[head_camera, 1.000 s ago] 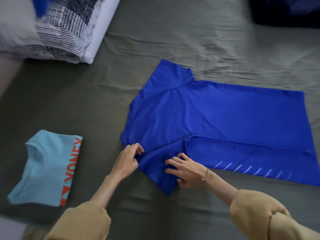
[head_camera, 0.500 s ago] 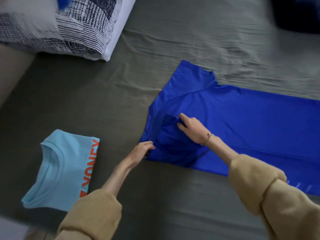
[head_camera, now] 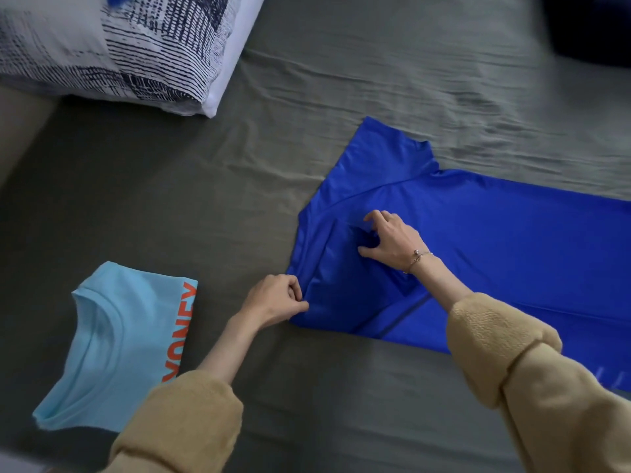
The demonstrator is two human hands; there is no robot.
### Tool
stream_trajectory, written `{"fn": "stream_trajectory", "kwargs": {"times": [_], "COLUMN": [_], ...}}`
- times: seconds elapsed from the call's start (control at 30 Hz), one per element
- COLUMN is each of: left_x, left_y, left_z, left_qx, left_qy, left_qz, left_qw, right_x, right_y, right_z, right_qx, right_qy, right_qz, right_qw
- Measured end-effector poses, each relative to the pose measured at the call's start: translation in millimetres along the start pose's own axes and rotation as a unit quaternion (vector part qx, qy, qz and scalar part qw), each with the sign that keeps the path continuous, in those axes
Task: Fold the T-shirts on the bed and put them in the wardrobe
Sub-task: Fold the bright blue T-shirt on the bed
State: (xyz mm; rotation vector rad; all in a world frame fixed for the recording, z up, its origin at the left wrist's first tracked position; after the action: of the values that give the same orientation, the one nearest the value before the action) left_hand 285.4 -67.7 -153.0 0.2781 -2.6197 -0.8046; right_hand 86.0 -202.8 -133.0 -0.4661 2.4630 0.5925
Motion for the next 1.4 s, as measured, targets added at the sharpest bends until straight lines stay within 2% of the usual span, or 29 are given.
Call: {"fn": "stream_trajectory", "kwargs": {"times": [0.1, 0.17, 0.3, 0.4, 0.53, 0.63, 0.8, 0.93, 1.03, 1.1, 1.17, 1.3, 1.4], "left_x": [10, 17, 35, 49, 61, 66, 71, 75, 68, 61, 55, 54, 60], "left_y": [-4, -9, -26, -48, -73, -81, -80, -74, -63, -54, -47, -35, -30], "left_z": [-14, -20, -21, -21, -26, -28, -28, -30, -33, -31, -27, -22, -19], "left_qx": [0.08, 0.113, 0.103, 0.069, 0.063, 0.093, 0.127, 0.143, 0.128, 0.113, 0.101, 0.123, 0.141], "left_qy": [-0.071, -0.076, -0.045, 0.033, 0.081, 0.083, 0.021, 0.076, 0.117, 0.093, 0.022, -0.122, -0.186], "left_qz": [-0.01, -0.013, -0.013, -0.024, -0.034, -0.028, -0.004, 0.064, 0.088, 0.114, 0.127, 0.128, 0.119], "left_qw": [0.994, 0.991, 0.994, 0.997, 0.994, 0.992, 0.992, 0.985, 0.981, 0.983, 0.986, 0.977, 0.965], "right_x": [12, 22, 43, 52, 55, 61, 69, 66, 65, 64, 63, 64, 62], "right_y": [13, 20, 26, 25, 20, 20, 21, 32, 49, 61, 72, 83, 86], "right_z": [-6, -10, -16, -17, -14, -15, -17, -25, -26, -23, -18, -3, -2], "right_qx": [-0.018, -0.029, -0.005, 0.007, -0.014, 0.014, -0.011, 0.014, 0.034, 0.027, 0.012, -0.023, 0.026], "right_qy": [0.031, 0.057, 0.046, 0.007, -0.017, -0.046, -0.117, -0.125, -0.104, -0.111, -0.115, -0.035, 0.009], "right_qz": [0.025, 0.041, 0.094, 0.135, 0.112, 0.113, 0.114, 0.044, -0.021, -0.036, -0.047, -0.057, -0.068], "right_qw": [0.999, 0.997, 0.995, 0.991, 0.994, 0.992, 0.986, 0.991, 0.994, 0.993, 0.992, 0.998, 0.997]}}
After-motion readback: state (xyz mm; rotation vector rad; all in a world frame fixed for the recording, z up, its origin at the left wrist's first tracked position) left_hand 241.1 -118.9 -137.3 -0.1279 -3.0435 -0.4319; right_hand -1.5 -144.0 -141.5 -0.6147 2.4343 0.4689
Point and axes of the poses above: each hand's wrist, its own y-axis away from the middle knuckle, its own z-axis out of the palm, x = y × z, the point moved 4 cm from there along -y, towards the middle knuckle, and after that the axes turned 15 degrees about -y, right-handed, at the moved point
